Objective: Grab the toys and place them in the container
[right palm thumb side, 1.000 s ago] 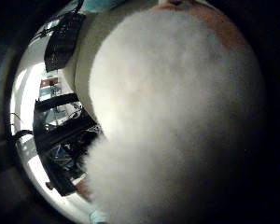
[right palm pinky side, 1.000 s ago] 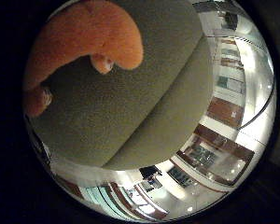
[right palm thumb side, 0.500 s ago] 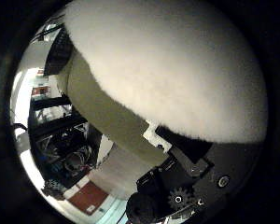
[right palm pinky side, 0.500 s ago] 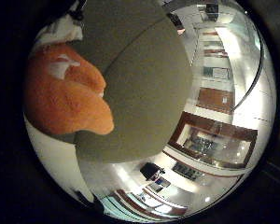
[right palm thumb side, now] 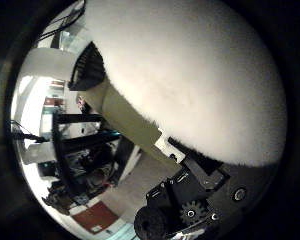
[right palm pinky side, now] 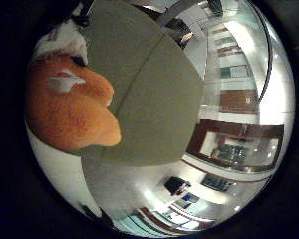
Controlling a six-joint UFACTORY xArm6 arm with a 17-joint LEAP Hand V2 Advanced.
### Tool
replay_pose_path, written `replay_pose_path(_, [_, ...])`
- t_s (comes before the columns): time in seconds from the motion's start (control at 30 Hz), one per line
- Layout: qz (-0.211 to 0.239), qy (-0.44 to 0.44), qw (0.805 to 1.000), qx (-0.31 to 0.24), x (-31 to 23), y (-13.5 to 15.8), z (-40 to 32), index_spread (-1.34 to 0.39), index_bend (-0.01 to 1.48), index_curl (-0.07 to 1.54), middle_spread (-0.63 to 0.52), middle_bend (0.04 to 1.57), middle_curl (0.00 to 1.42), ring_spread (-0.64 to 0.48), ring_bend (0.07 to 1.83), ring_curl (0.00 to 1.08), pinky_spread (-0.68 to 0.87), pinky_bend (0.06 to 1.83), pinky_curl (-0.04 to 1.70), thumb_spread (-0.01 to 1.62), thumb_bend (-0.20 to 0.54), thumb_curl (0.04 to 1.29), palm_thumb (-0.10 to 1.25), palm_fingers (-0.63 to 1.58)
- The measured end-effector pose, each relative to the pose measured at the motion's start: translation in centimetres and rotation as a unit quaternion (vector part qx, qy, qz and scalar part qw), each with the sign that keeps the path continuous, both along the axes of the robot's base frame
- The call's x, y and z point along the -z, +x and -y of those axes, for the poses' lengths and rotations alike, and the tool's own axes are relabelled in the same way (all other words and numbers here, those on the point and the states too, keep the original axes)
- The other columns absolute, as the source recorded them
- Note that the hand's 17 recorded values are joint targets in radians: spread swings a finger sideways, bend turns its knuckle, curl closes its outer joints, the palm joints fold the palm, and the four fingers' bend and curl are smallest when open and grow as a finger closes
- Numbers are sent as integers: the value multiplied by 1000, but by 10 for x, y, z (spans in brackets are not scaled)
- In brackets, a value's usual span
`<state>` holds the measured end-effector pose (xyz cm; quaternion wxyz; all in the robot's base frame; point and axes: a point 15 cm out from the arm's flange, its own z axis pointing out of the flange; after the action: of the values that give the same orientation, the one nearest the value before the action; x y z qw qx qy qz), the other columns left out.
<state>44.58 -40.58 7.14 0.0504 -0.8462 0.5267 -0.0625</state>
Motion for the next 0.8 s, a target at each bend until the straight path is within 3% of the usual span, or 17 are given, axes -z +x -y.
replay_pose_path(0.13, [28,36,999,-9,-61,9,-51,-304,1034,1047,-204,1221,983,-262,1300,886,-176,1497,734,1107,-12,527,1089,1074])
replay_pose_path(0.3, [46,56,997,-37,-99,6,-134,-293,1037,1040,-194,1229,975,-262,1290,899,-178,1476,765,1090,-15,548,1090,1077])
replay_pose_path(0.6, [65,86,993,-57,-149,-23,-310,-282,1043,1030,-189,1231,961,-264,1293,913,-180,1449,807,1076,-12,576,1085,1085])
replay_pose_path(0.8, [40,115,990,-73,-143,-64,-426,-278,1045,1025,-196,1245,958,-262,1292,915,-182,1433,831,1066,-13,592,1085,1087])
